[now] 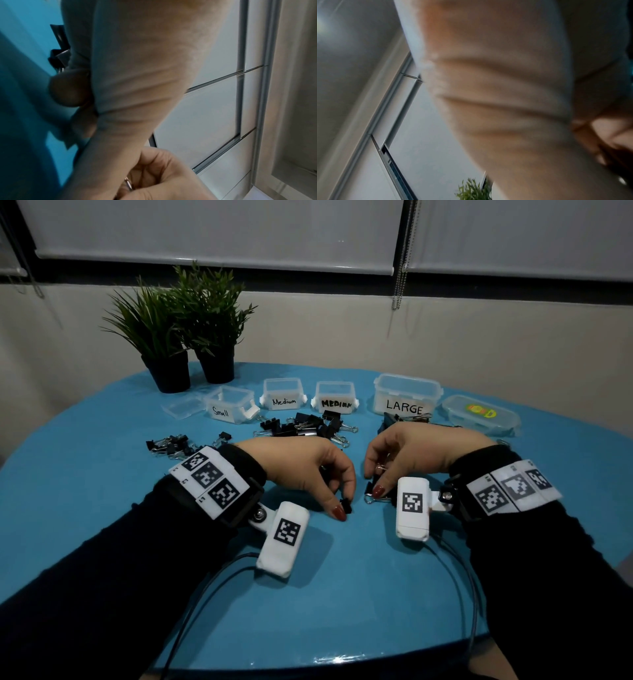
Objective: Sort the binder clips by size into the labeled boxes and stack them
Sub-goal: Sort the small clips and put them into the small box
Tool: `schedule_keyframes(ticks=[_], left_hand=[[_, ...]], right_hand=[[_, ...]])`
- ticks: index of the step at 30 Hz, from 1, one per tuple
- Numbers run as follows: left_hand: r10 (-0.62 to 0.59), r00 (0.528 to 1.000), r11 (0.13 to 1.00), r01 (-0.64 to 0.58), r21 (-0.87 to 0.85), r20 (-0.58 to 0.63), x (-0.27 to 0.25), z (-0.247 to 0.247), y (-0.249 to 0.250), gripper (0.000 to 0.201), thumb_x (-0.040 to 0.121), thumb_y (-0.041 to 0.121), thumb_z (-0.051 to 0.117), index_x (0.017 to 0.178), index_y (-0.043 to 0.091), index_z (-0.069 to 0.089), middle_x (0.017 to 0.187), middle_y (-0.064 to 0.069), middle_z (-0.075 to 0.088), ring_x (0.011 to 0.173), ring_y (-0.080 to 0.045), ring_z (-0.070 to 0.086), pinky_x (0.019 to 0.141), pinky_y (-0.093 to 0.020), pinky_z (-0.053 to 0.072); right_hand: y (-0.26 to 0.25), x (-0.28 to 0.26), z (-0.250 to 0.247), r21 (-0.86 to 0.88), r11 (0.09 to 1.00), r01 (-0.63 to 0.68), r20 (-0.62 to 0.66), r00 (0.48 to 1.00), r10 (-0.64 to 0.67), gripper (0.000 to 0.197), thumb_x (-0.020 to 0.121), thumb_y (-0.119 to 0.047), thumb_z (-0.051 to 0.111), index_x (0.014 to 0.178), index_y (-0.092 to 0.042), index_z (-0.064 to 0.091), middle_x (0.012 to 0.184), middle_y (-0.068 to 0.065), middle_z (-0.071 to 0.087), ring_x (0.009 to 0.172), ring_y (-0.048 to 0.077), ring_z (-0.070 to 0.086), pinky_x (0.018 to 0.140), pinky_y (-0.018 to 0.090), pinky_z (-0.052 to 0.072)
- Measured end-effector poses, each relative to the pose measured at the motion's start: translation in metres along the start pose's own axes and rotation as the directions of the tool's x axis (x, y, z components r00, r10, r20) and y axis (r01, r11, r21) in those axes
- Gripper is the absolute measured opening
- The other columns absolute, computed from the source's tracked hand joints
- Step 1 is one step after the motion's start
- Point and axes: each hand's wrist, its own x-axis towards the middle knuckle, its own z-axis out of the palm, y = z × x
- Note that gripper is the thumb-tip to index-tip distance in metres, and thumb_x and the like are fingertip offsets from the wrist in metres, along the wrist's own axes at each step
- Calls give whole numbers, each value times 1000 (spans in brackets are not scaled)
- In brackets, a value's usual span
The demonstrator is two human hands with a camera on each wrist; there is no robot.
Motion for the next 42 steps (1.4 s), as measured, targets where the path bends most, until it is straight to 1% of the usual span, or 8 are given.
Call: schedule_keyframes(ticks=[4,9,13,17,23,26,38,42], left_hand=[[-2,984,999,12,52,-177,7,0,-6,24,77,34,86,90,22,69,85,4,72,72,-5,61,75,-23,48],[-110,918,988,142,57,-380,15,-3,-14,15,92,31,69,96,20,60,84,4,75,67,-9,57,68,-29,47],[-240,882,971,210,-117,-406,17,-7,-20,14,98,15,50,111,22,51,83,6,78,57,-13,51,56,-27,44],[-279,861,957,216,-192,-425,15,-11,-23,21,98,9,44,109,15,61,81,0,76,56,-15,48,47,-23,40],[-237,855,968,250,-34,-460,12,-11,-26,11,96,33,62,105,30,69,86,8,67,64,-6,54,57,-20,41],[-200,864,975,220,-12,-463,12,-10,-29,29,81,48,79,104,38,66,84,6,63,71,-10,57,67,-26,45],[-182,874,980,197,-16,-450,13,-11,-30,27,70,31,91,88,24,73,78,9,66,69,-8,58,72,-27,50],[-173,870,979,203,15,-461,13,-11,-29,22,72,29,90,84,23,72,76,9,67,67,-5,58,63,-20,45]], right_hand=[[-4,9,8,52,996,78,22,997,-80,18,73,-19,89,82,-14,74,77,4,76,69,15,67,76,35,55],[-3,26,18,133,981,141,-85,988,-130,16,78,-6,83,85,-12,70,87,17,76,76,27,68,83,49,58],[-7,37,28,332,922,201,-245,962,-122,15,87,10,68,89,-5,67,74,12,67,61,22,60,60,31,54],[-6,38,21,433,870,237,-389,919,-56,17,91,11,61,91,-5,68,78,11,66,61,16,60,54,25,49],[6,33,11,174,984,40,-240,971,3,19,78,-8,83,92,-18,75,73,-3,67,63,11,58,65,26,47],[4,34,14,194,980,45,-190,982,-7,25,73,-6,87,92,-18,75,75,0,66,70,16,60,74,33,51],[-3,33,18,137,989,51,-223,975,-19,27,73,-8,88,94,-9,70,79,0,65,62,8,58,56,18,46],[-6,36,20,136,988,73,-268,963,-35,22,75,-8,87,82,-14,66,70,-3,65,56,6,55,51,14,44]])
